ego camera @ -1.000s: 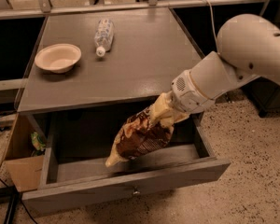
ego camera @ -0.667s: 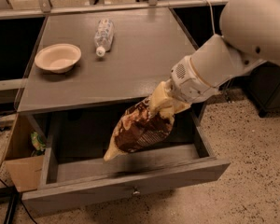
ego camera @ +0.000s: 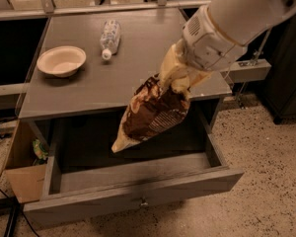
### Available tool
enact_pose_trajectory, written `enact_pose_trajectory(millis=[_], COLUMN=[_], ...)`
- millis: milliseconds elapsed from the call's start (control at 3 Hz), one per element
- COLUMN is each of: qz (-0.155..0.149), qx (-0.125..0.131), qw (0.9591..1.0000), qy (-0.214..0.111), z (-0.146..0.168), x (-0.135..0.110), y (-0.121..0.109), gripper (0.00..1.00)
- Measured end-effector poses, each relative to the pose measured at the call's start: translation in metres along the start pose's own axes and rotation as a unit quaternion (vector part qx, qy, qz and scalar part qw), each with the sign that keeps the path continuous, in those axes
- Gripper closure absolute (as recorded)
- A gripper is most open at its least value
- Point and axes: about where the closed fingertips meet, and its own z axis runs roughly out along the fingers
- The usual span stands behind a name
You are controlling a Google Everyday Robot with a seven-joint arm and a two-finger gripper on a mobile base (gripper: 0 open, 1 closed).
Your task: Pick brown chip bag from top drawer and place on counter
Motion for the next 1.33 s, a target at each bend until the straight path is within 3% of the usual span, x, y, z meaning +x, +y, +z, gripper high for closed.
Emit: enact_pose_trajectory(millis=[333,667,1333], qz=[-0.002,-0.014,-0.066], qx=[-0.022,-0.018,0.044], qw=[0.9995,0.9989,0.9963], qy=[0.022,0.040,0.033], z=[-0.049,-0.073,-0.029], x=[0.015,0.035,0.088], y=[-0.030,-0.049,-0.053], gripper=[1.00,1.00,1.00])
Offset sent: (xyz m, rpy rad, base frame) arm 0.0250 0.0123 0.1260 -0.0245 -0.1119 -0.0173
